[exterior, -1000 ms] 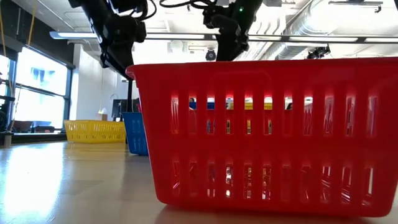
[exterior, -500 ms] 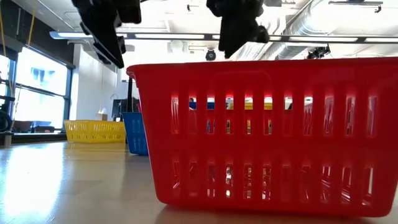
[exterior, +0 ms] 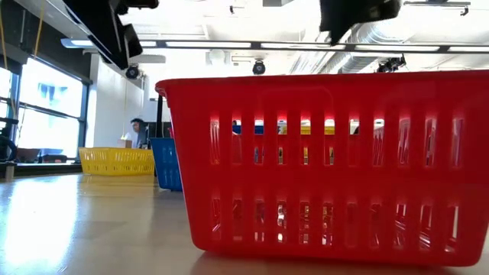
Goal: Stack baskets on shelf by color
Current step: Stack the left red bin on top of the red bin on the shelf
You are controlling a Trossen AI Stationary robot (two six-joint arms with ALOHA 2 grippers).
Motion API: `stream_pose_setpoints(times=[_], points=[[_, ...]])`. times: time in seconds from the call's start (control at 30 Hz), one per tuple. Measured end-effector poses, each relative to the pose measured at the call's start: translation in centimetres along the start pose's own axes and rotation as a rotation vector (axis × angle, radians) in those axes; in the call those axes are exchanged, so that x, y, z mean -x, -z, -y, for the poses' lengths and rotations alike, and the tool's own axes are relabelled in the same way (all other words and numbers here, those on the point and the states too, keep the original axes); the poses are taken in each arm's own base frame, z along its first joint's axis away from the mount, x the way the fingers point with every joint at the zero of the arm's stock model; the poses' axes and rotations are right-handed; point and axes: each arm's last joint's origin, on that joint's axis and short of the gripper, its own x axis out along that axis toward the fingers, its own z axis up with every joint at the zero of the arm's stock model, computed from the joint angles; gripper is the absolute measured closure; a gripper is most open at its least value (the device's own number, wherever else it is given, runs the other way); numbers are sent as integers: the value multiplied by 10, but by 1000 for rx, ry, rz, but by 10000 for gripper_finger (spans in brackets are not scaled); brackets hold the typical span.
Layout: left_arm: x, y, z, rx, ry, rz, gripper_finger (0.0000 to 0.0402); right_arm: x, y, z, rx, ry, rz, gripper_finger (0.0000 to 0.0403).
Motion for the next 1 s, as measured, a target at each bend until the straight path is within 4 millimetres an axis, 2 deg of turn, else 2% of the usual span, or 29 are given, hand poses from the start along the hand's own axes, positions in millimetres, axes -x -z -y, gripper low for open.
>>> stream_pose_setpoints(times=[0.57,0.77,1.0], points=[[0,15,29,62,38,-24,271,13,75,-15,-187,88,-67,323],[0,16,32,102,46,-24,271,17,93,-17,-204,93,-78,323],[1,10,39,315,59,71,271,19,102,-19,-185,92,-69,323]])
